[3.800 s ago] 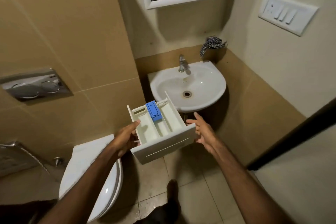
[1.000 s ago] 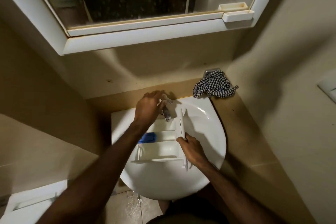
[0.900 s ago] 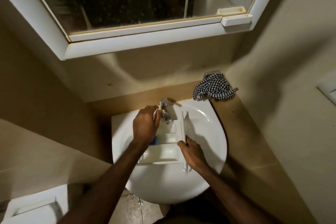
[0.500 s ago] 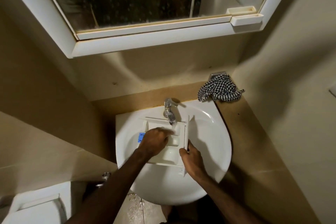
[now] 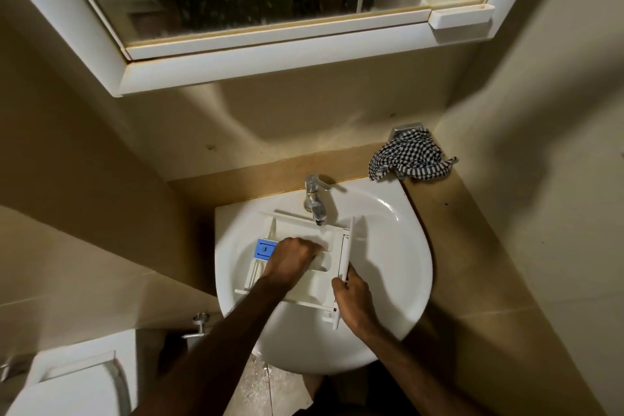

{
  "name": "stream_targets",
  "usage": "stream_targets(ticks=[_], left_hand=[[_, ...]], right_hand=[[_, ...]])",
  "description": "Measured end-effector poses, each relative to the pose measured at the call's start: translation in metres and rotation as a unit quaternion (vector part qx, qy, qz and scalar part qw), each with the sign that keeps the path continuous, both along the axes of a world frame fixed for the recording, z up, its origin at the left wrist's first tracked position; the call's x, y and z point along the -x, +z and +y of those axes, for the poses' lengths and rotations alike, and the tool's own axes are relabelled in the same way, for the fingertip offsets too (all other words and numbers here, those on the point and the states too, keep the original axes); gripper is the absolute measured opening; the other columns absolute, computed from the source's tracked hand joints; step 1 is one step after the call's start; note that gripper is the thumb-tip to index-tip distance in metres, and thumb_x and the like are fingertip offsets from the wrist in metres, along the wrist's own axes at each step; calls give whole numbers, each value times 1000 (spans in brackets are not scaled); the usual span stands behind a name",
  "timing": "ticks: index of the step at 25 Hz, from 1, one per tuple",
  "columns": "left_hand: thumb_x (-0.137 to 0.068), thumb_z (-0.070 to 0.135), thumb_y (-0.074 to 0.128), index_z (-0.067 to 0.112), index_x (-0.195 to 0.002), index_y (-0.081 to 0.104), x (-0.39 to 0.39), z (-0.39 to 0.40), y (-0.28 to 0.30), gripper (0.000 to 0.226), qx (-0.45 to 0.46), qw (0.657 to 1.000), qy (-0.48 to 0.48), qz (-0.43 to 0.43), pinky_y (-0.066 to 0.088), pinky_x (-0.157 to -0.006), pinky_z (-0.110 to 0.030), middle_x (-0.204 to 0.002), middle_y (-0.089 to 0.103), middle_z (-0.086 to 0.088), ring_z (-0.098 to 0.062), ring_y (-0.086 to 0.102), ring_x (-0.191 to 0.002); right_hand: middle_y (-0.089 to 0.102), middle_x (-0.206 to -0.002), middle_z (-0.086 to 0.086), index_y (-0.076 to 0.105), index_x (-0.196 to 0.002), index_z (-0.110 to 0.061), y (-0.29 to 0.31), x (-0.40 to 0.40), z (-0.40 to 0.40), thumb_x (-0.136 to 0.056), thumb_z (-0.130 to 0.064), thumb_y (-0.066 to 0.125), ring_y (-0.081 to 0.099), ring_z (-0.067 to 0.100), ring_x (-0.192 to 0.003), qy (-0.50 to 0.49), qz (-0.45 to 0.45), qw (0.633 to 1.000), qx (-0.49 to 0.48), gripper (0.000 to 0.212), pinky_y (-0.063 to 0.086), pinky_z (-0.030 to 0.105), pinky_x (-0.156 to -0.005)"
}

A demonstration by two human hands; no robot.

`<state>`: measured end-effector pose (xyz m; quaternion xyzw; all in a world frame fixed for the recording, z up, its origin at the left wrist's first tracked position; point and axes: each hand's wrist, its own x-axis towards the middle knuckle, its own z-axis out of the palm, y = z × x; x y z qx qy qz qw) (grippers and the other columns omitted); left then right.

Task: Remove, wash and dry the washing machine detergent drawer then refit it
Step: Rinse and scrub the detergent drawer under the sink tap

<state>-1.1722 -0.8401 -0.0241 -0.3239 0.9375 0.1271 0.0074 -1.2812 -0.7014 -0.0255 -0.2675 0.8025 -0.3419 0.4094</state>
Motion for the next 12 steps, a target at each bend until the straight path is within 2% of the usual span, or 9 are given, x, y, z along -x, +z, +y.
stream_targets(ticks=[4, 6, 8, 10, 12], left_hand=[[-90, 12, 69, 15, -91, 79, 1, 8, 2, 10, 84, 996, 8, 32, 57, -73, -38, -84, 77, -10, -31, 71, -78], [-82, 8, 77, 13, -93, 81, -14, 5, -1, 12, 85, 991, 40, 95, 59, -79, -38, -88, 79, -9, -31, 72, -81], [-82, 6, 78, 12, -103, 80, -27, 2, -3, 22, 74, 990, 53, 107, 58, -89, -41, -100, 80, -7, -31, 73, -91], [-93, 16, 67, 15, -113, 77, -23, 3, -2, 23, 73, 995, 39, 49, 53, -93, -43, -108, 78, -7, -32, 72, -98], [-104, 28, 49, 19, -115, 73, 0, 6, 1, 28, 46, 999, 4, -9, 49, -90, -41, -110, 76, -6, -30, 69, -99]], right_hand=[[71, -89, 2, 63, -125, -20, 0, 9, -1, -94, -13, 53, 66, 25, -81, 3, -16, 1000, -10, 33, 52, 35, -76], [68, -82, -1, 63, -119, -17, -1, 13, -1, -94, -13, 53, 63, 24, -76, 10, -17, 1000, -11, 27, 51, 37, -76], [68, -83, -2, 62, -118, -16, -1, 13, -1, -94, -12, 53, 64, 27, -79, 24, -16, 1000, -10, 26, 52, 39, -78], [72, -94, 5, 60, -126, -16, 1, 12, 0, -94, -11, 54, 67, 33, -89, 39, -11, 999, -8, 32, 52, 38, -80], [73, -102, 12, 57, -134, -17, 1, 10, 0, -95, -12, 55, 67, 37, -96, 46, -6, 999, -9, 39, 53, 39, -83]])
